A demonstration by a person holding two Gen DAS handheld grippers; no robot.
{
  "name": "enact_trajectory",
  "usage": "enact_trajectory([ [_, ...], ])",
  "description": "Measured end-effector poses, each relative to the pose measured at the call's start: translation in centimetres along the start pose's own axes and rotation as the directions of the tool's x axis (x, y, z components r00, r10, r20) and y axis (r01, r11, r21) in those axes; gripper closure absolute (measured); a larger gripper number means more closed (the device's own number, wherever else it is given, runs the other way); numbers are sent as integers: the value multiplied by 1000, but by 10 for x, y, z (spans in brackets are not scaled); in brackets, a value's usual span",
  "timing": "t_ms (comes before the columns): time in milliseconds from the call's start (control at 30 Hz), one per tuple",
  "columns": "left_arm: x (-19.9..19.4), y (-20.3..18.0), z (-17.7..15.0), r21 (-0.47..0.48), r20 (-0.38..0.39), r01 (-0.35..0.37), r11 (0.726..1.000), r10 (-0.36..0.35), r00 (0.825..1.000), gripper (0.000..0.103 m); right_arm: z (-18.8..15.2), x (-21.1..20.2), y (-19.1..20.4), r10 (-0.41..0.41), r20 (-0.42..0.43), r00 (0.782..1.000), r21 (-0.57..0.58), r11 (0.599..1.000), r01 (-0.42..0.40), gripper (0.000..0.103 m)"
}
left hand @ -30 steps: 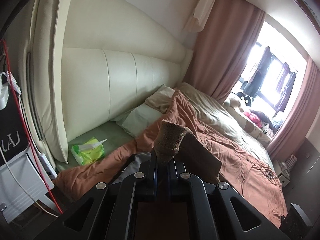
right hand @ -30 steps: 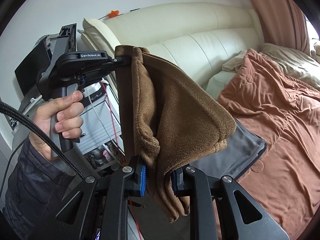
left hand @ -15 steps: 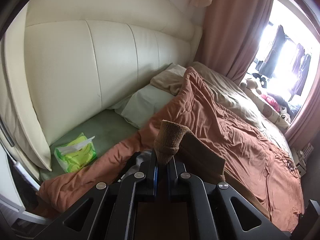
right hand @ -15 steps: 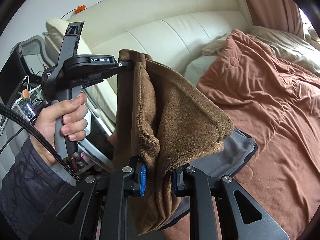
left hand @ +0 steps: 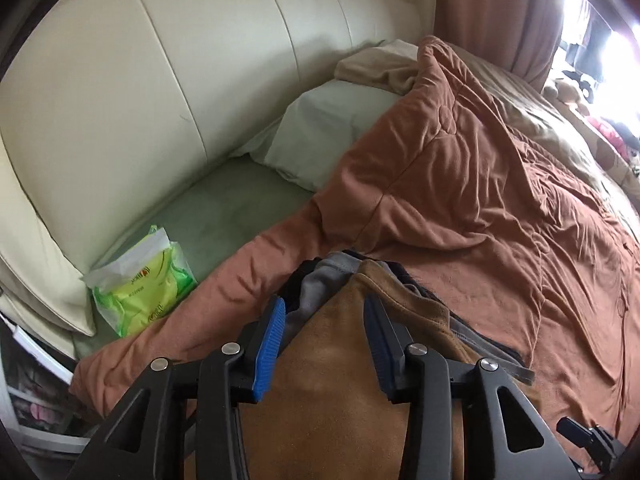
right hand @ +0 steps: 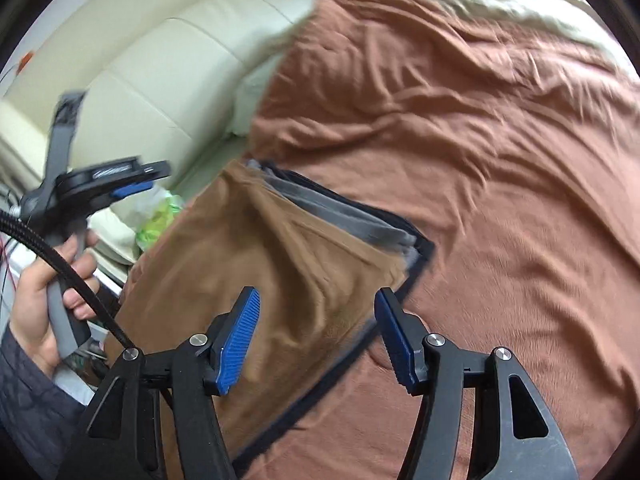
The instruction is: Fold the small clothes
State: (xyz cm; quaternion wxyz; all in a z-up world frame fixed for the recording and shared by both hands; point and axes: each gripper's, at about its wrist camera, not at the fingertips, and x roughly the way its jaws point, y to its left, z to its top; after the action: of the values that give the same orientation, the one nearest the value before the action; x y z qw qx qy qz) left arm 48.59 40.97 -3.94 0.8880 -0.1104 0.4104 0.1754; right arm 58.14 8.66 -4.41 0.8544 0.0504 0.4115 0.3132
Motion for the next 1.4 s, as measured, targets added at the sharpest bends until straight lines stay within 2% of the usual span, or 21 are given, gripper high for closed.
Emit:
enact_trajectory([
  [100,-3,10,-13,-21,-14,25,999,-25,1000,54,-8,0,-17,16,-14,1000,43,999,-15,45],
  [167,-8,14,-23,-42,-29,37,998,-38,999,54,-14,-3,-22,23,-18,1000,56,998,-22,45],
  [367,-38,16,-61,-88,-40,115,989,-119,992,54,-26,-21,-10,45,-24,999,29,999,-44,45],
  [600,-89,-3,-113,-68,-36,182,981,-185,982,54,-41,-60,24,53,-18,998,-71,996,-54,45],
  [767,-120,-19,-145,-72,-21,213,974,-215,976,54,-40,-94,22,62,-14,998,-80,995,-63,45],
  [800,-129,-21,-152,-78,-15,222,972,-224,975,54,-42,-107,13,61,-7,998,-83,995,-62,43],
  [833,-136,-23,-157,-87,1,229,970,-230,973,54,-47,-122,8,58,3,998,-89,994,-58,36],
  [933,-156,-31,-174,-105,48,227,968,-224,974,42,-69,-165,9,20,33,999,-124,992,-16,28],
  [1033,-172,-42,-190,-128,63,266,955,-260,963,33,-82,-194,9,-23,64,998,-146,989,32,20],
  [1100,-187,-50,-199,-128,93,283,951,-272,958,13,-88,-215,10,-56,97,994,-158,985,71,12],
  [1167,-205,-58,-209,-118,140,277,954,-260,955,0,-98,-239,13,-68,119,991,-172,981,88,2],
  [1400,-253,-87,-240,-60,187,277,959,-262,947,0,-135,-309,4,-112,219,969,-155,977,148,0],
])
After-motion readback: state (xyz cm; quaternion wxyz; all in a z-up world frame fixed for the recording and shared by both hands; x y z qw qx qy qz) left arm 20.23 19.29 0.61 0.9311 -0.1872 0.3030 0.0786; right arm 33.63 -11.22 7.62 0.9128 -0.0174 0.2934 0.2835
